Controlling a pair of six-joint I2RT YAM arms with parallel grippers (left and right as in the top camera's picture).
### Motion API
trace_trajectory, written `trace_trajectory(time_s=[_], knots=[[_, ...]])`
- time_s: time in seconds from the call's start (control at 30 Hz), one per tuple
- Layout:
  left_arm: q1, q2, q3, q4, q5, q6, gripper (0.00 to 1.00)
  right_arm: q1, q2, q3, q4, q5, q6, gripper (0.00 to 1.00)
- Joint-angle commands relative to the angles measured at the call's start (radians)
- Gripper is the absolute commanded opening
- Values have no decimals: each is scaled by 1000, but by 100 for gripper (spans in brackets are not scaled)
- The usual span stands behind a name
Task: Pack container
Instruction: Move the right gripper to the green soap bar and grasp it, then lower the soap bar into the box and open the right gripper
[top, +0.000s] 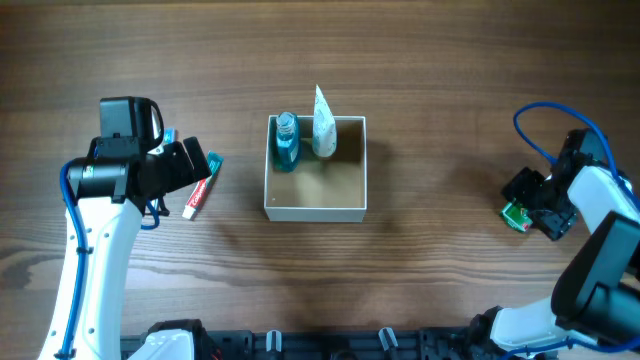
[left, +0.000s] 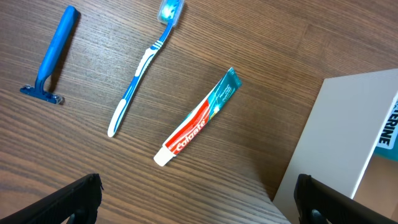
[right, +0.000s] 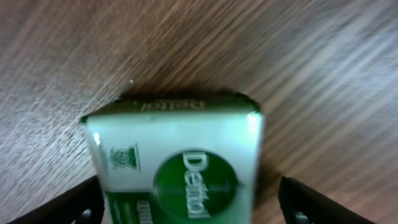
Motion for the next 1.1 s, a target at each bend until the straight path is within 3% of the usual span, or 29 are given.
trace_trajectory(time_s=[0.0,0.1,0.23,0.33,0.4,0.5,0.57,0.7,0.87,0.97,1.03,1.07], knots=[[4,-3,18,-1,-17,-11,100,-1,47,-8,8,-44,-41,80],[4,-3,18,-1,-17,-11,100,-1,47,-8,8,-45,-41,33],[4,-3,18,-1,-17,-11,100,5,10,38,-43,-85,-44,15],[4,-3,18,-1,-17,-11,100,82,-122,217,-177,-150,-154,11],[4,-3,18,-1,-17,-12,100,208,-224,335,-236,-217,-315,9],[4,-3,18,-1,-17,-12,100,509,-352,428,-269,-230,-558,6],[4,-3,18,-1,-17,-11,100,734,-402,430,-245,-196,-645,5],[4,-3,18,-1,-17,-12,100,1031,-328,430,-214,-158,-723,4],[4,-3,18,0,-17,-12,100,1110,-132,430,-177,-158,-717,5],[4,-3,18,-1,-17,-12,100,1112,-47,430,-158,-157,-691,27],[4,-3,18,0,-17,-12,100,1112,-41,430,-161,-158,-680,82],[4,-3,18,0,-17,-12,100,1112,-45,430,-160,-157,-673,92]])
